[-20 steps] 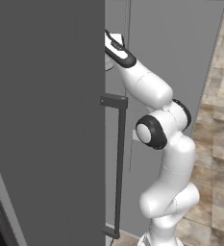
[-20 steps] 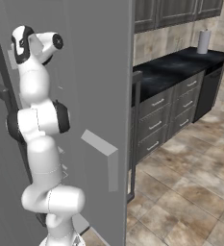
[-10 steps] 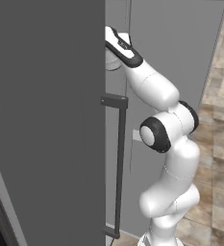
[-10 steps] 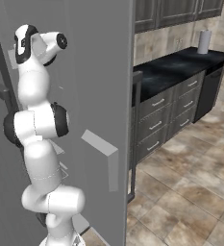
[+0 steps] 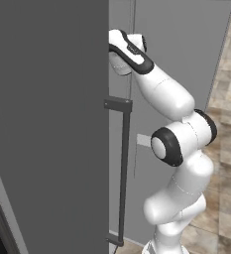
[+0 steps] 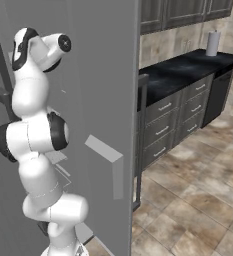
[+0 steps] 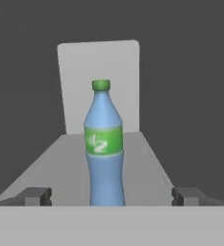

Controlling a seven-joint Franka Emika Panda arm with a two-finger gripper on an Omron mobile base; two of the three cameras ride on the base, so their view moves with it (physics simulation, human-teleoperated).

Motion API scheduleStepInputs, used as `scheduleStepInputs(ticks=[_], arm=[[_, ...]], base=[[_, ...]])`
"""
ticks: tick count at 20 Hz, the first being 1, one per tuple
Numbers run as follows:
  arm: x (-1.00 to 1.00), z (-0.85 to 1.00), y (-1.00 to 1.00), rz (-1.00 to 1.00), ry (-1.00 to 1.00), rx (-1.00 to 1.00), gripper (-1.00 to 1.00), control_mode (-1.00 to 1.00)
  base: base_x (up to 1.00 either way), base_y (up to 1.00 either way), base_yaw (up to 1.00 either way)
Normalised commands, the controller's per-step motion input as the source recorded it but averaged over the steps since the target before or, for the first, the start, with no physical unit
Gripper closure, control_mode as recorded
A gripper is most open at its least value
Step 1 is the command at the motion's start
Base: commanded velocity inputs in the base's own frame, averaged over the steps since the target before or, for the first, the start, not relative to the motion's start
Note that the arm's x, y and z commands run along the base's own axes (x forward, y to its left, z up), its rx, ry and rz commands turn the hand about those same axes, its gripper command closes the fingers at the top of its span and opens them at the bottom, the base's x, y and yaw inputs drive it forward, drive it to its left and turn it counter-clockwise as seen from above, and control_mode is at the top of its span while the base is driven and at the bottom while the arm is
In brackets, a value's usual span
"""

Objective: Take the bottled waters from the counter and place them in the freezer to freeze. Close the freezer door after placing the bottles.

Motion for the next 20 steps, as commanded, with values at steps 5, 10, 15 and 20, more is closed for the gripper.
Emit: scheduleStepInputs(ticks=[5,10,15,20], arm=[[0.0,0.0,-0.22,-0.05,0.0,-0.01,-1.0,-1.0],[0.0,0.0,-0.06,0.0,0.0,0.02,-1.0,-1.0],[0.0,0.0,-0.12,0.0,0.0,0.05,-1.0,-1.0],[0.0,0.0,-0.11,0.0,0.0,0.05,-1.0,-1.0]], base=[[0.0,0.0,0.0],[0.0,0.0,0.0],[0.0,0.0,0.0],[0.0,0.0,0.0]])
